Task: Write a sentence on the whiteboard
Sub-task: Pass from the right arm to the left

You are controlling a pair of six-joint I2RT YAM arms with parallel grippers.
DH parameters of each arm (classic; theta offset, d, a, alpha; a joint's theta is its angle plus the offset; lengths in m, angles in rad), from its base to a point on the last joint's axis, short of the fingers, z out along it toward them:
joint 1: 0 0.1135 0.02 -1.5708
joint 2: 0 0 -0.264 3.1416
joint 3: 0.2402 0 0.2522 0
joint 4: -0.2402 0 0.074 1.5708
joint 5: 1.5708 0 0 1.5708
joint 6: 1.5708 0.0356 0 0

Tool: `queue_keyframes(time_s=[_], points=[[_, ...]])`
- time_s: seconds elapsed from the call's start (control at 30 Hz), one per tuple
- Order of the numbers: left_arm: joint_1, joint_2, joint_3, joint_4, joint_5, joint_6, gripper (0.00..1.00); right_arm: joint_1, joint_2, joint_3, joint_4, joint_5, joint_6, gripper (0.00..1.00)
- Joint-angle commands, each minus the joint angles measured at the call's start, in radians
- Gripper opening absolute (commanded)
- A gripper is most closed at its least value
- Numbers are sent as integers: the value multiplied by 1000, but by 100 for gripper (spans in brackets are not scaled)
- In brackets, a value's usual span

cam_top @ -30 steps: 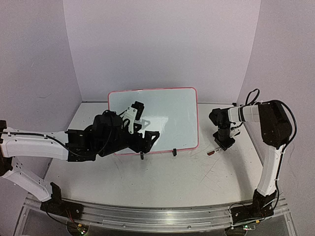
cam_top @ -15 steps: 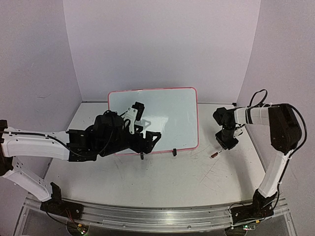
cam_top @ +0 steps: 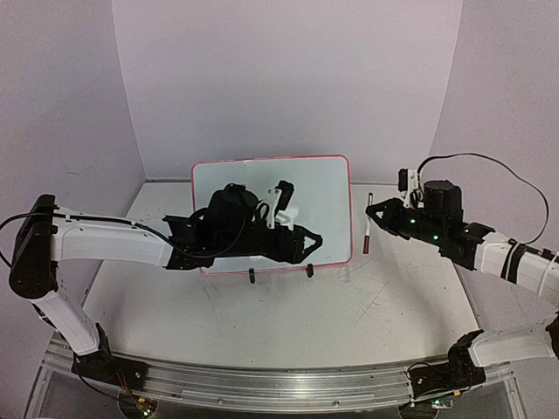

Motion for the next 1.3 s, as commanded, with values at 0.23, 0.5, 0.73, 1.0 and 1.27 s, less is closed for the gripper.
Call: queue_keyframes(time_s=[0.23,0.5,0.73,1.0,1.27], points=[[-1,50,-42,386,236,-130,84,144,12,-60,604,-137,115,0],[8,44,-71,475,218,-132,78,261,56,-32,703,-95,155,0],[13,17,-94,493,214,-109,54,308,87,-14,723,-88,159,0],[33,-53,-161,493,186,-66,32,316,73,-22,705,-76,149,0],[58,-114,-212,488,214,18,8,316,66,29,597,-149,93,2]])
